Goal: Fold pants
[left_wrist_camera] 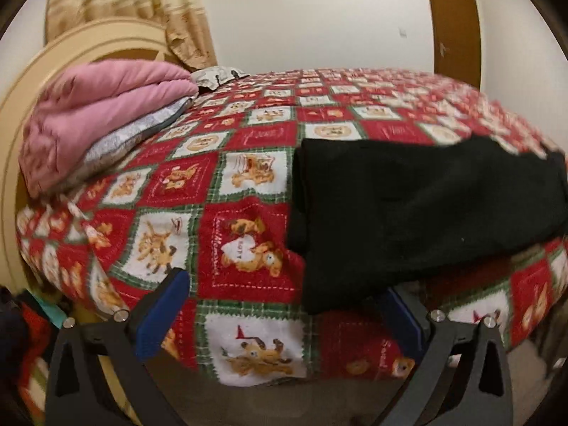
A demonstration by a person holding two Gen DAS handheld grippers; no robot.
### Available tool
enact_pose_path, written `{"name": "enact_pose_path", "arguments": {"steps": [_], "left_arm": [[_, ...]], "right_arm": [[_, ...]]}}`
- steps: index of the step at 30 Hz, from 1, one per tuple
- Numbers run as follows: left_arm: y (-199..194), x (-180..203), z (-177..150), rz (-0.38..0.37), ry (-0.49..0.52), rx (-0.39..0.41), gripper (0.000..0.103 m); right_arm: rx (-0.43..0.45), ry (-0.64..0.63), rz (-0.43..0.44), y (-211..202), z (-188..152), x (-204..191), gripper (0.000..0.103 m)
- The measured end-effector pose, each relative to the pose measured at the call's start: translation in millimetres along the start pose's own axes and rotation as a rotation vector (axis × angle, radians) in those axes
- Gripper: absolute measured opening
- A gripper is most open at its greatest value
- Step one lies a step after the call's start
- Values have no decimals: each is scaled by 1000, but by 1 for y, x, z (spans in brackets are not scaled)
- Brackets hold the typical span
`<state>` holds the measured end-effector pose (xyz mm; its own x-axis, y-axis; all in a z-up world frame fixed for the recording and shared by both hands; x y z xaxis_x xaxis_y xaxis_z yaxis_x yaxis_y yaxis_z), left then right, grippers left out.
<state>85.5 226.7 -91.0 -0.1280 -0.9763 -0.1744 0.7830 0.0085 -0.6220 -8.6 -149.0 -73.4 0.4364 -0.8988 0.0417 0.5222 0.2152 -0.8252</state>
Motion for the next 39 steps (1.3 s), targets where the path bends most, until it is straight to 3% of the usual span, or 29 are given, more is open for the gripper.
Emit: {"name": "enact_pose_path", "arguments": {"steps": [5, 10, 12, 17, 19, 24, 27, 29, 30, 31, 32, 33, 34, 36, 39], "left_arm": [[3, -4, 10, -21, -59, -1, 103], [-5, -5, -22, -108, -44, -79, 103], [-16, -9, -33, -169, -94, -100, 103], [-27, -12, -32, -349, -362, -144, 92], [-20, -6, -26, -434, -494, -171, 78], [2, 18, -23, -521, -722, -254, 66], [12, 20, -20, -495, -803, -237, 66], [17, 10, -19, -500, -921, -211, 66], [18, 6, -19, -510, -971, -194, 63], [17, 2, -17, -510, -997, -172, 49], [16, 1, -14, -487, -988, -158, 42], [15, 0, -11, -450, -962, -152, 28], [14, 2, -8, -425, -929, -150, 23], [10, 8, -3, -405, -877, -141, 15], [1, 13, 9, -367, -785, -108, 13]], "right_arm": [[134, 105, 120, -12, 48, 3, 40], [156, 130, 176, 0, 65, -9, 41], [141, 129, 189, 12, 66, -13, 41], [119, 149, 229, 26, 65, -23, 41], [126, 153, 235, 25, 64, -27, 41], [137, 153, 218, 19, 60, -27, 41], [138, 188, 218, 18, 56, -17, 41], [135, 217, 209, 20, 53, -10, 41], [138, 226, 206, 19, 51, -7, 41], [142, 241, 206, 19, 50, -4, 41], [146, 252, 208, 19, 50, -2, 41], [148, 266, 208, 20, 50, 1, 41], [148, 274, 206, 21, 49, 3, 41], [146, 291, 199, 23, 50, 6, 41], [147, 317, 197, 26, 51, 11, 41]]}}
Point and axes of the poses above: each gripper's, at about its wrist camera, not at the fingertips, and y roughly the way its jaws point, x to its right, z to its top, the point moved 4 cm from there along y, roughly the way its jaws point, and after that the axes turned 4 degrees about z, right-handed, at the moved point
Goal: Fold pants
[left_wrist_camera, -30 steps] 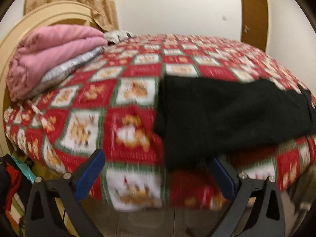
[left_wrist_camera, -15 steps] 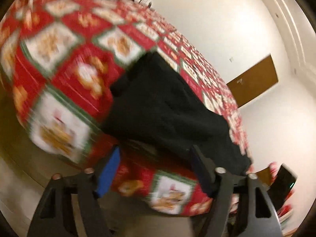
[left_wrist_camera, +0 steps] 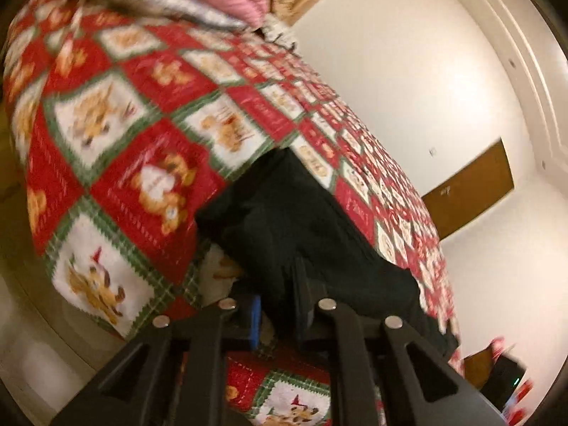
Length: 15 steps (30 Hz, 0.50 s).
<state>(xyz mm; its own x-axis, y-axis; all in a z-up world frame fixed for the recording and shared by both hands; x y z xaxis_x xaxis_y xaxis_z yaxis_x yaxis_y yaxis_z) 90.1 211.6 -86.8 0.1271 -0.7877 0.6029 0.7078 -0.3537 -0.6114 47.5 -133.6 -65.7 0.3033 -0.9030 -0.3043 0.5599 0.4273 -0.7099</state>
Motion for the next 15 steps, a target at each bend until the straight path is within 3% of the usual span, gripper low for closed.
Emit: {"name": "enact_pose_path", "arguments": {"steps": [4, 8, 10, 13, 15], "left_arm": [[1, 18, 26, -22, 81, 38, 12], [-21, 43, 59, -154, 137, 147, 10], [-22, 43, 65, -173, 164, 167, 10], [-4, 25, 59, -118, 175, 132, 10], [20, 3, 47, -24, 186, 71, 10]], "right_arm": [[0, 34, -8, 3, 5, 7, 41], [27, 69, -14, -3, 9, 13, 41], [30, 78, -14, -3, 9, 16, 41], [20, 86, -15, 0, 9, 19, 41], [10, 90, -9, 3, 9, 20, 41]]}}
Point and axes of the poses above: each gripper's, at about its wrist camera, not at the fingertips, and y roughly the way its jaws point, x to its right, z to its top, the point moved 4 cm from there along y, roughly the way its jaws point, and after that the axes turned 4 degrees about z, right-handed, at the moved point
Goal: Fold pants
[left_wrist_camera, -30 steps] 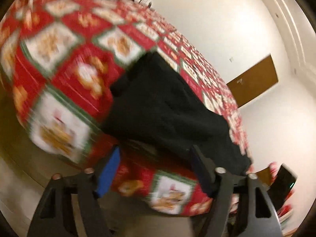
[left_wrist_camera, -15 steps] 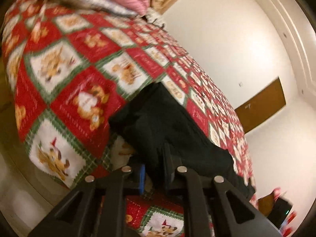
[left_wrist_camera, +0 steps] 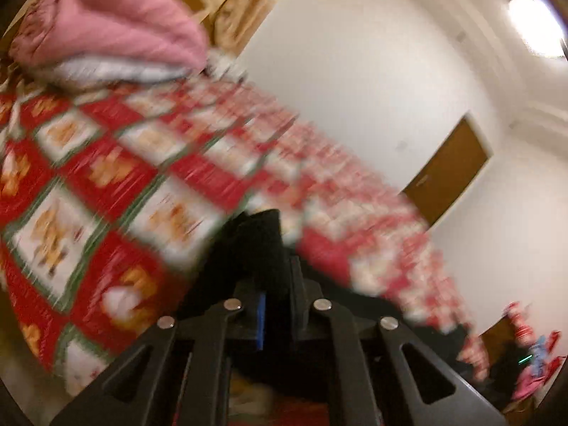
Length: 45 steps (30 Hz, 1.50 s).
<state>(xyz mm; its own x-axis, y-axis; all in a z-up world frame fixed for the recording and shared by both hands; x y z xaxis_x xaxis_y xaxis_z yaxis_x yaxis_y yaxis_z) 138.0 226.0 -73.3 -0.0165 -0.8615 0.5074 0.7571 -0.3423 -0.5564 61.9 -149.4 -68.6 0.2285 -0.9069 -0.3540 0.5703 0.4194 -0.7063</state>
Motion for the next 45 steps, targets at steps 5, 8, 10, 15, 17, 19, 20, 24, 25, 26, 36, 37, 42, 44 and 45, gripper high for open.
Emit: {"name": "enact_pose_path", "arguments": {"steps": [5, 8, 10, 15, 17, 19, 20, 24, 25, 26, 36, 37, 42, 44, 45], "left_arm": [[16, -32, -18, 5, -59, -91, 21], [7, -38, -2, 100, -44, -76, 41], [-5, -46, 9, 274, -8, -23, 72], [-33, -32, 29, 436, 84, 111, 73], [-31, -1, 26, 400, 202, 140, 73], [-18, 34, 16, 356, 360, 141, 73], [-10, 48, 9, 339, 416, 135, 73], [41, 62, -10, 361, 446, 15, 73], [48, 56, -14, 376, 416, -22, 73], [55, 47, -19, 398, 382, -51, 74], [56, 52, -28, 448, 436, 29, 79], [55, 52, -30, 452, 440, 35, 79], [56, 51, -33, 454, 435, 34, 80], [57, 51, -33, 452, 437, 29, 80], [57, 51, -33, 450, 437, 29, 80]], "right_arm": [[-19, -46, -7, 5, 2, -9, 41], [-28, -49, -6, 9, 3, -11, 41], [-30, -41, -4, 12, 3, -10, 41], [-17, -14, 33, 16, 21, -9, 52], [22, -10, 58, 16, 38, -10, 58], [52, -3, 88, 20, 58, -12, 61], [61, 9, 113, 24, 68, -12, 61], [49, 38, 205, 48, 99, -12, 61], [39, 36, 209, 53, 103, -13, 61], [26, 29, 213, 61, 107, -15, 61], [-137, -11, 257, 124, 98, -35, 61], [-141, -11, 259, 124, 97, -35, 61], [-205, 38, 283, 122, 95, -36, 61], [-231, 12, 287, 121, 89, -41, 62], [-249, 0, 292, 123, 85, -44, 66]]}}
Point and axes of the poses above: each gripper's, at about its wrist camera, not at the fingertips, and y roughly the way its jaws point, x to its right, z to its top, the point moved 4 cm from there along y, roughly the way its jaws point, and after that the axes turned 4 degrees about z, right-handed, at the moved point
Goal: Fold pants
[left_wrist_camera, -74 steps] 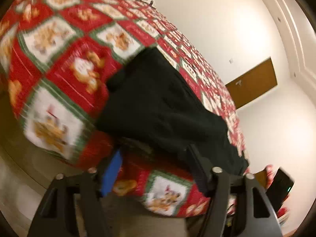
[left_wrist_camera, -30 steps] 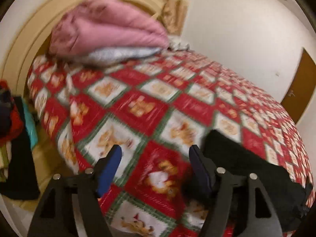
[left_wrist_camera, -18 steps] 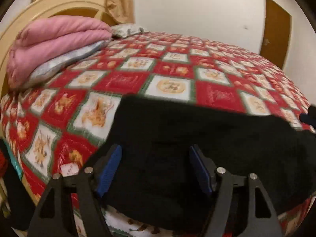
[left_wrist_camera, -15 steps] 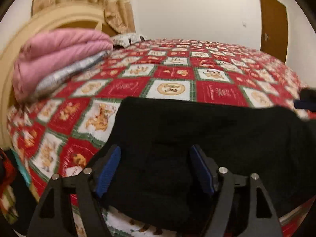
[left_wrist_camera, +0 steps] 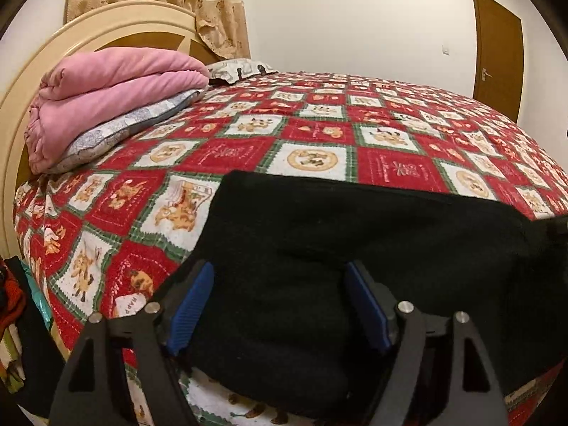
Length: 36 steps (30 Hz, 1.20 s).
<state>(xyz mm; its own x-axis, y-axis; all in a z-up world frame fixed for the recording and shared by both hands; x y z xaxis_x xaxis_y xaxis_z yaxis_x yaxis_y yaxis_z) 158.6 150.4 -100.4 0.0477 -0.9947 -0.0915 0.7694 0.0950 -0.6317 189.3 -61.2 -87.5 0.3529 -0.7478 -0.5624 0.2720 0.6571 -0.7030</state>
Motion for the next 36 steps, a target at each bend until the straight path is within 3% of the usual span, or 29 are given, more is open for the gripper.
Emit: {"name": "enact_pose_path", "arguments": {"steps": [3, 9, 12, 15, 17, 19, 22, 25, 28, 31, 36], "left_arm": [[0, 0, 0, 7, -1, 4, 81], [0, 1, 0, 12, 1, 6, 82], [1, 1, 0, 7, 7, 8, 83], [2, 0, 0, 1, 11, 8, 83], [3, 0, 1, 2, 9, 3, 84], [3, -1, 0, 4, 6, 0, 84], [3, -1, 0, 12, 3, 0, 84], [3, -1, 0, 23, -4, -2, 86], [4, -2, 0, 30, -20, -3, 88], [4, -2, 0, 39, -29, -4, 89], [4, -2, 1, 53, -40, -22, 90]], "right_arm": [[1, -17, 30, 8, 5, -4, 77], [117, 95, 124, 19, 39, 12, 76], [193, 238, 210, 6, 53, 41, 73], [147, 405, 364, 3, 52, 73, 62], [116, 430, 365, -8, 49, 81, 62], [167, 410, 226, -45, 49, 95, 64], [312, 448, 92, -121, 42, 129, 64], [464, 514, -207, -212, 16, 174, 64], [534, 585, -516, -282, -17, 214, 64], [537, 631, -737, -324, -41, 250, 64], [427, 642, -877, -323, -47, 290, 64]]}}
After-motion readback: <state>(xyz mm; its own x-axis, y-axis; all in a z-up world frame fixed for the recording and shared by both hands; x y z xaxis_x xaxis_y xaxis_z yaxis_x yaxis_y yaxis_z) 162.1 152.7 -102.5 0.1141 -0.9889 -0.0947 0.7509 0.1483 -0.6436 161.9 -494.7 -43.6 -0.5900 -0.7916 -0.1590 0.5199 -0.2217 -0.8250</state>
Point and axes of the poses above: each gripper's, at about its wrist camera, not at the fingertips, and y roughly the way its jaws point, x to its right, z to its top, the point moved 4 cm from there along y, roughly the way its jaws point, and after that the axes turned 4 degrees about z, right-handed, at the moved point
